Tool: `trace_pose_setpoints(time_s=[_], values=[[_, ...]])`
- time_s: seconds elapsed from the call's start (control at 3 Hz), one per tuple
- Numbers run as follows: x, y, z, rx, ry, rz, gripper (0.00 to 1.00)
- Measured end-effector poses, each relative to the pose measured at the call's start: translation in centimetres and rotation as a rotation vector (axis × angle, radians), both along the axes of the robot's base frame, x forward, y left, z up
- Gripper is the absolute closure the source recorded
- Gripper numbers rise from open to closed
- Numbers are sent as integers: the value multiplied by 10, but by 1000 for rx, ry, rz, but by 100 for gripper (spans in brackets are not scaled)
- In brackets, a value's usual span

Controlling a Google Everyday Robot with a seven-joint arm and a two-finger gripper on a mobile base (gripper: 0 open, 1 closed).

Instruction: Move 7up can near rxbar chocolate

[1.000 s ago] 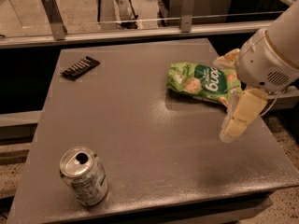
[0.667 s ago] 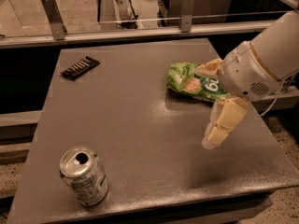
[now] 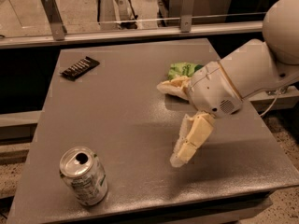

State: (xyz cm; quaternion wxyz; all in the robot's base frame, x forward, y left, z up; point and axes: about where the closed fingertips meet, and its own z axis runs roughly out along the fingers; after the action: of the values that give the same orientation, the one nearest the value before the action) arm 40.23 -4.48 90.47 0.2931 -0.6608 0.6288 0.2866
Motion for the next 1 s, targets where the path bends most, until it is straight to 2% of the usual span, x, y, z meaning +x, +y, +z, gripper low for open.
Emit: trace_pose_setpoints(time_s=[0.33,0.67,1.0], values=[[-17,32,-5,110,50,68,0],[-34,70,-10,191,86,116,0],[-49,107,-12,252,82,152,0]])
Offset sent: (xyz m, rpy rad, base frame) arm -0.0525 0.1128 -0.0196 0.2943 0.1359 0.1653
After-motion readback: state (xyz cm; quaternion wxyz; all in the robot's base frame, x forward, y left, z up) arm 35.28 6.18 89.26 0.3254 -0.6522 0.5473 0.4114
